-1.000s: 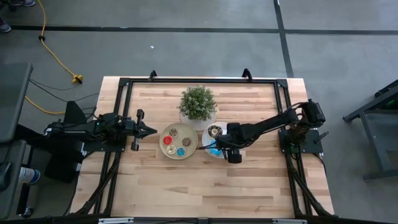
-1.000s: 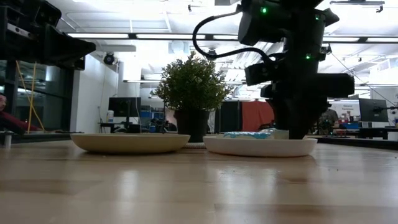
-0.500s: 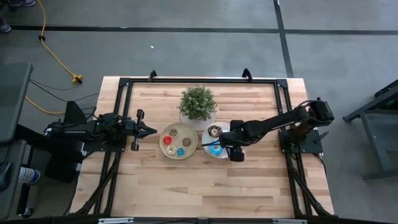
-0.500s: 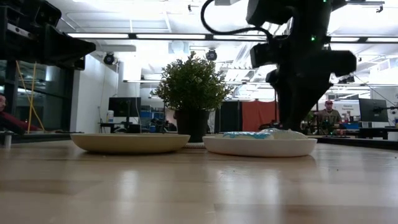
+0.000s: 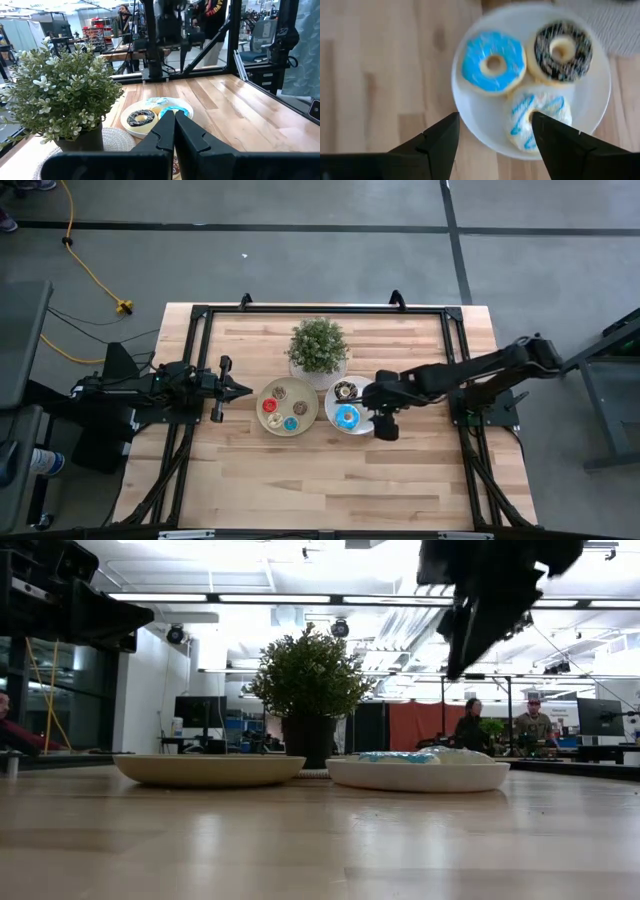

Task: Pick & Place donuts
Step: Return to Home Position

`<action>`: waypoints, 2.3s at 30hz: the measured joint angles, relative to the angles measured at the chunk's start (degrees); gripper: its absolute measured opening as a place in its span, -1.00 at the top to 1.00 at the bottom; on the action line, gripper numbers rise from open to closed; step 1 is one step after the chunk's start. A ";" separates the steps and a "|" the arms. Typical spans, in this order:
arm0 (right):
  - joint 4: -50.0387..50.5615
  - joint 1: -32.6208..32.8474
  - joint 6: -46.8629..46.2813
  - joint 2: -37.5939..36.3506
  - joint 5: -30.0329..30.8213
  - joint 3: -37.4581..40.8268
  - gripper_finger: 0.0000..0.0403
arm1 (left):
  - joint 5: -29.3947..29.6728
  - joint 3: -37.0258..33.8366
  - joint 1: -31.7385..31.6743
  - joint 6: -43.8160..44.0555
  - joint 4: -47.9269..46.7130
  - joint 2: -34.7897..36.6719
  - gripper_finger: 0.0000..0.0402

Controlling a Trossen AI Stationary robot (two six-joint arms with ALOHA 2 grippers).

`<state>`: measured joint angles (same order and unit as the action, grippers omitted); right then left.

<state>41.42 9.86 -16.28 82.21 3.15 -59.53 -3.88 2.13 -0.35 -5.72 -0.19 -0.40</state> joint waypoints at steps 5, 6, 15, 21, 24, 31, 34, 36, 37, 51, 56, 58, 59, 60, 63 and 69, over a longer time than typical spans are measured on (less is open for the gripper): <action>-8.88 1.42 0.15 -6.70 -0.36 5.33 -0.13 | 0.00 0.01 0.00 0.01 -0.01 0.01 1.00; -11.12 1.75 0.28 -8.17 -0.72 6.86 -0.10 | 0.00 0.01 0.00 0.02 0.00 0.00 1.00; -24.67 2.31 6.16 -21.18 -0.43 18.10 0.30 | 0.00 0.02 -0.01 0.02 0.00 0.00 1.00; -26.75 2.15 6.28 -30.04 2.71 22.21 0.64 | 0.00 0.02 0.01 0.00 0.00 0.00 1.00; -26.73 2.15 6.28 -34.36 2.90 23.78 0.82 | 0.00 0.01 -0.01 0.00 0.00 0.00 1.00; -26.63 2.15 7.30 -45.32 3.41 29.46 0.95 | 0.00 0.00 -0.01 0.02 0.00 0.00 1.00; -26.68 2.13 5.68 -49.60 6.10 31.48 0.98 | -0.01 0.01 -0.01 0.01 -0.01 0.01 1.00; -27.52 2.06 4.76 -52.23 9.00 33.06 0.99 | 0.00 0.02 0.00 0.01 -0.01 0.01 1.00; -28.33 1.74 4.71 -53.46 10.41 33.98 0.98 | 0.00 0.02 0.01 0.01 -0.01 0.00 1.00; -53.29 -5.74 13.41 -60.15 -2.98 47.94 1.00 | 0.00 0.02 0.01 0.02 0.00 0.02 1.00; -56.34 -5.79 13.80 -62.71 -3.22 51.57 1.00 | 0.00 0.01 -0.01 0.01 0.00 0.02 1.00; -56.27 -6.20 13.80 -64.34 -3.05 52.48 1.00 | -0.02 0.02 0.01 0.00 0.00 0.00 1.00; -56.23 -6.45 13.80 -65.27 -2.96 52.88 1.00 | 0.00 0.01 0.01 0.00 0.00 0.02 1.00; -56.14 -6.62 13.79 -66.17 -2.93 53.15 1.00 | 0.00 0.02 -0.01 0.02 0.00 0.00 1.00; -54.99 -6.98 13.72 -69.00 -2.92 53.47 1.00 | -0.01 0.02 0.00 0.01 0.00 0.02 1.00; -47.65 -6.96 13.77 -76.26 -2.97 53.71 1.00 | 0.00 0.02 0.00 0.01 -0.01 0.01 1.00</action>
<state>-6.23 2.90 -2.51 5.95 0.18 -5.82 -3.88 2.15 -0.35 -5.70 -0.20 -0.39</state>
